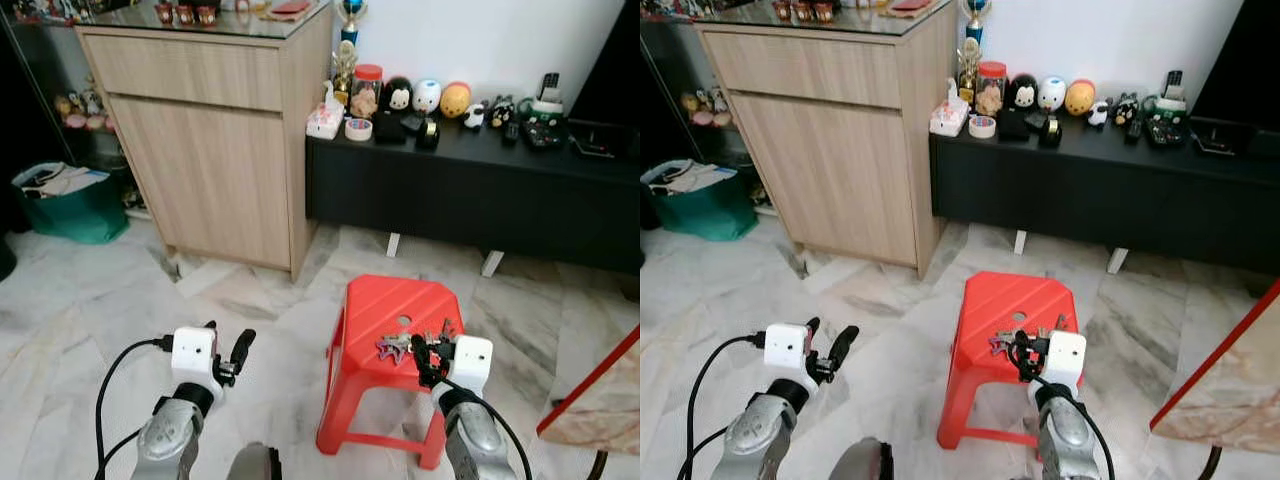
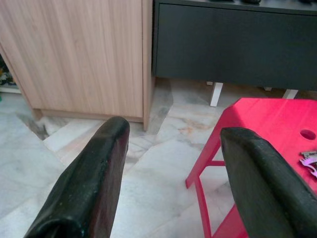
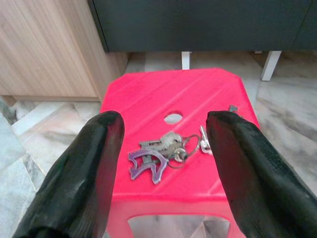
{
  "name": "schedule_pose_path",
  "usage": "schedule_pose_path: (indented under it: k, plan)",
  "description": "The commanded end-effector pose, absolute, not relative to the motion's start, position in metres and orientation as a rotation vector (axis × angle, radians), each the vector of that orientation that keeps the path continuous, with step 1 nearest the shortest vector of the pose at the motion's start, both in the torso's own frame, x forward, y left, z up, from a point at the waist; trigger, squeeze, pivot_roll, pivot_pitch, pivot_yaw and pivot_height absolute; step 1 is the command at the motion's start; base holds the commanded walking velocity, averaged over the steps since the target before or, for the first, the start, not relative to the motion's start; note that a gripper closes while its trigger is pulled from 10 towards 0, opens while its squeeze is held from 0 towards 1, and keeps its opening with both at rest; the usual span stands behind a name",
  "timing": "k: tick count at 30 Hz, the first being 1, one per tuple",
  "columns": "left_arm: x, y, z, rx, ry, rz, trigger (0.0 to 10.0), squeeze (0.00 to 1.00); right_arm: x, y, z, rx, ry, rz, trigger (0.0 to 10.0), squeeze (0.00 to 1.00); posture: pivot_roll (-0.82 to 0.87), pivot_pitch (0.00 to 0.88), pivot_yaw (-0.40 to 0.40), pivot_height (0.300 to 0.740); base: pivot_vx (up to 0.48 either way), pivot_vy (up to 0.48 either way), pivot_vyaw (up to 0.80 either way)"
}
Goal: Hang keys on a hook
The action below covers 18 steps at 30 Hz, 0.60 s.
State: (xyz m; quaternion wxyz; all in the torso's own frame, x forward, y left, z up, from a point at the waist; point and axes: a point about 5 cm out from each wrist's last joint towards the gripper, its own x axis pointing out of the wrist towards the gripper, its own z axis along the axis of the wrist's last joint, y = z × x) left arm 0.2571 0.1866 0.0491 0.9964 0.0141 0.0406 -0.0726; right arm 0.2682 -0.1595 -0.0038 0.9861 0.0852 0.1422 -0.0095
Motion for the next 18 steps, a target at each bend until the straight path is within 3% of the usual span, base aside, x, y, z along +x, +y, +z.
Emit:
schedule_pose_path:
  k: [1,18]
  plan:
    - [0.2583,0.1854,0.0509,0.02,0.075,-0.149,10.0,0.0,0.2717,-0.1577,-0.0002,0.164,0.276,-0.006,10.0,0.0,0.11,0.0,-0.044,0.65,0.277,0.0,0.0]
    - [0.2585,0.1838,0.0503,0.011,0.074,-0.149,10.0,0.0,0.2722,-0.1564,-0.0008,0.155,0.284,0.003,10.0,0.0,0.1,0.0,-0.051,0.65,0.303,0.0,0.0]
